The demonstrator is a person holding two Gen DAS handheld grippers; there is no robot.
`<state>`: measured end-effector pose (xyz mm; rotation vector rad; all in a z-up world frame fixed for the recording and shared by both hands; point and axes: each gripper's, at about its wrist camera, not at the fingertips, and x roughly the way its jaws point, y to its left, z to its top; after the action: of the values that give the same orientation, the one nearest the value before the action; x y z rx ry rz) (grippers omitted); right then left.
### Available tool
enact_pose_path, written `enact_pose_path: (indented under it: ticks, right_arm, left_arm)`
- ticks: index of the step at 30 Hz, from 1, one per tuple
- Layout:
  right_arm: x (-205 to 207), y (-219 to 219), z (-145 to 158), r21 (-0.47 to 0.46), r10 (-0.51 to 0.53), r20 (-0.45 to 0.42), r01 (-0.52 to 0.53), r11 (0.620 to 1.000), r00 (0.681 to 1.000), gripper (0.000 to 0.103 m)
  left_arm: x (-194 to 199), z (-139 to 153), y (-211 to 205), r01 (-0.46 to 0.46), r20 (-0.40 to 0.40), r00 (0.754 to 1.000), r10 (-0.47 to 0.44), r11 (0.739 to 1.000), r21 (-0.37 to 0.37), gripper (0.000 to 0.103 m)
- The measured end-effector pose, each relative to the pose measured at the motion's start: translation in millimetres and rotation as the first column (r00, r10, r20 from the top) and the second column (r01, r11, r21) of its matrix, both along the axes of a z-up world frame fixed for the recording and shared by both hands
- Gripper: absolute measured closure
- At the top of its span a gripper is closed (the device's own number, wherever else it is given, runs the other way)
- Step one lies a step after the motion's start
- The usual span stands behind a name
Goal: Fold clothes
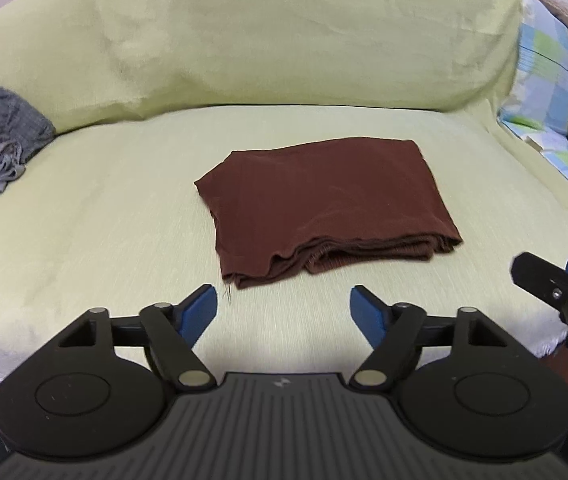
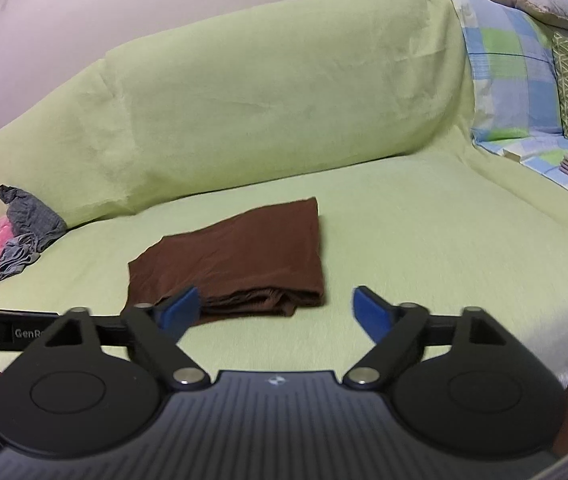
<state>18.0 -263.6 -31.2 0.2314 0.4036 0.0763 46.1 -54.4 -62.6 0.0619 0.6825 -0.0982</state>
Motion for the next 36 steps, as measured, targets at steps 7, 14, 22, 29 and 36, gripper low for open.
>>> enact_pose_path:
  ticks: [7, 14, 22, 29, 36]
  right_arm:
    - [-20.1, 2.7, 11.0, 0.012, -0.011, 0.007, 0.011, 1.0, 1.0, 0.002]
    - [-26.7, -1.3, 11.9, 0.036, -0.022, -0.016, 0.023, 0.999, 1.0, 0.002]
    - [-32.5, -3.5, 10.4, 0.044, -0.021, -0.013, 0.022, 0.999, 1.0, 0.002]
    - [-32.9, -8.3, 4.9, 0.05, -0.032, -0.028, 0.033, 0.998, 0.999, 0.002]
    - [-28.9, -11.8, -1.8, 0.055, -0.04, -0.047, 0.043, 0.998, 0.998, 0.002]
  left_arm:
    - [-22.7, 9.3, 11.4, -0.054, 0.005, 0.999, 0.054, 0.998, -0.026, 0.019]
    - [-34.7, 15.0, 22.8, -0.064, -0.009, 0.998, 0.064, 0.996, -0.068, 0.017]
    - [-40.2, 17.1, 17.2, -0.036, -0.002, 0.999, 0.036, 0.997, -0.063, 0.017]
    - [-38.0, 15.5, 10.0, -0.011, -0.002, 1.0, 0.011, 0.999, -0.042, 0.017]
    - [-33.1, 10.0, 8.8, -0.012, -0.022, 1.0, 0.011, 0.999, -0.048, 0.017]
